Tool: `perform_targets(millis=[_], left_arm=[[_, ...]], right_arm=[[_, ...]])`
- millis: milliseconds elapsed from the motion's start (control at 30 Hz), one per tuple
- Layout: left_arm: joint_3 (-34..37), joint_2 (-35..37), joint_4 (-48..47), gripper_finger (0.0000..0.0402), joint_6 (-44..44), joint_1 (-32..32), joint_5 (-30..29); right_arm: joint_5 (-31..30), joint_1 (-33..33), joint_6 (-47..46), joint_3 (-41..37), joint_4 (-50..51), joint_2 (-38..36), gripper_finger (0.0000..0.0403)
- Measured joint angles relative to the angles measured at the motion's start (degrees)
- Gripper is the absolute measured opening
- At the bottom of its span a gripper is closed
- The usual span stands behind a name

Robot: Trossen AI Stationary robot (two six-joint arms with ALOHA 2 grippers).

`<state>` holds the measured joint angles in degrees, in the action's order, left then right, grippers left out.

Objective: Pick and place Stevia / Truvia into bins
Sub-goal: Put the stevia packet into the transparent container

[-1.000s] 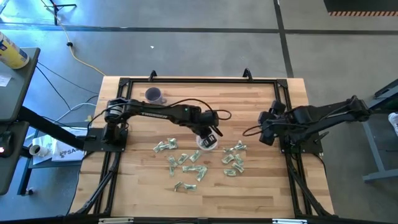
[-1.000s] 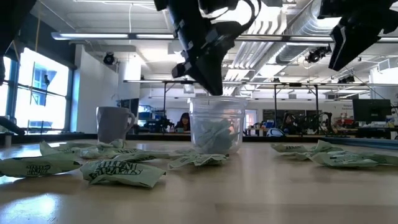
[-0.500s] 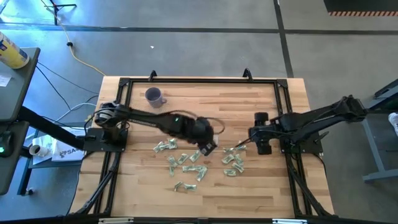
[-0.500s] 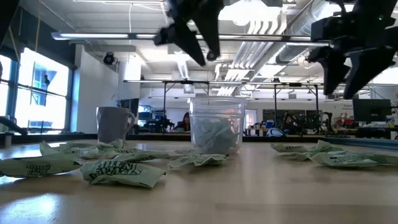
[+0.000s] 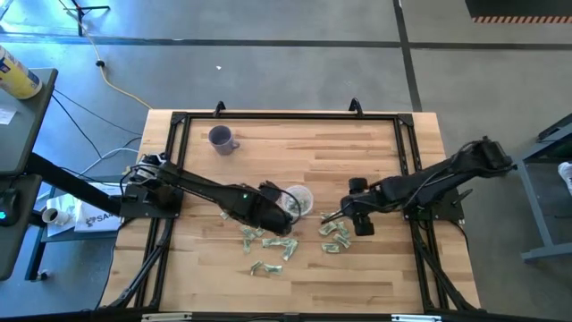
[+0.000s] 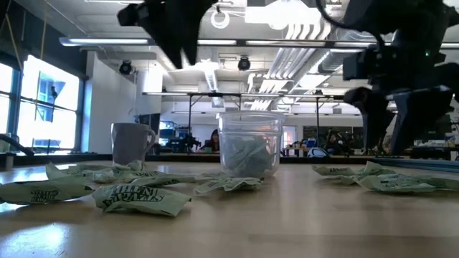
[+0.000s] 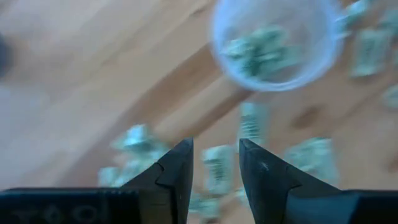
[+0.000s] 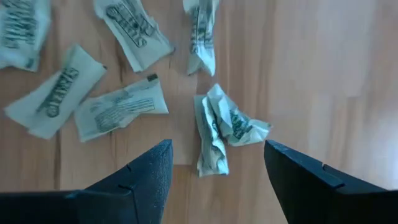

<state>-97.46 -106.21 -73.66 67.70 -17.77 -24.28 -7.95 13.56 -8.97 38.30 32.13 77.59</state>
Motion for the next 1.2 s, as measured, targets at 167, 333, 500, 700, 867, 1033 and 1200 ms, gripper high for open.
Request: perform_targets(millis=[167, 333, 500, 700, 867, 1033, 1200], left_arm=[[7.42, 3.05, 2.80, 0.0161, -4.17, 1.34, -0.40], [22.79, 11.60, 17.93, 0.0161, -9.52, 4.74, 5.56], [35.15, 20.56, 27.76, 0.0161, -16.02, 9.03, 8.86], [42.94, 27.81, 33.48, 0.0161, -23.65, 15.07, 13.62], [44.25, 29.55, 34.60, 0.0161, -29.39, 19.09, 17.13], [44.25, 29.57, 34.70, 0.0161, -33.65, 21.24, 19.34], [44.27, 29.57, 34.70, 0.0161, -35.22, 22.85, 20.44]], right_arm=[[0.86, -0.07, -0.03, 1.92, -4.96, 5.72, 0.0244], [-0.09, -0.46, -1.59, 7.52, -5.83, 9.59, 0.0244], [2.44, -2.35, -3.48, 10.58, -8.98, 14.79, 0.0244], [3.88, -4.68, -8.98, 12.46, -9.34, 20.48, 0.0243], [5.79, -6.14, -9.23, 12.90, -8.06, 21.89, 0.0209], [6.08, -6.54, -9.15, 12.90, -5.06, 21.59, 0.0130], [7.12, -6.81, -10.46, 14.28, -1.29, 21.29, 0.0031]])
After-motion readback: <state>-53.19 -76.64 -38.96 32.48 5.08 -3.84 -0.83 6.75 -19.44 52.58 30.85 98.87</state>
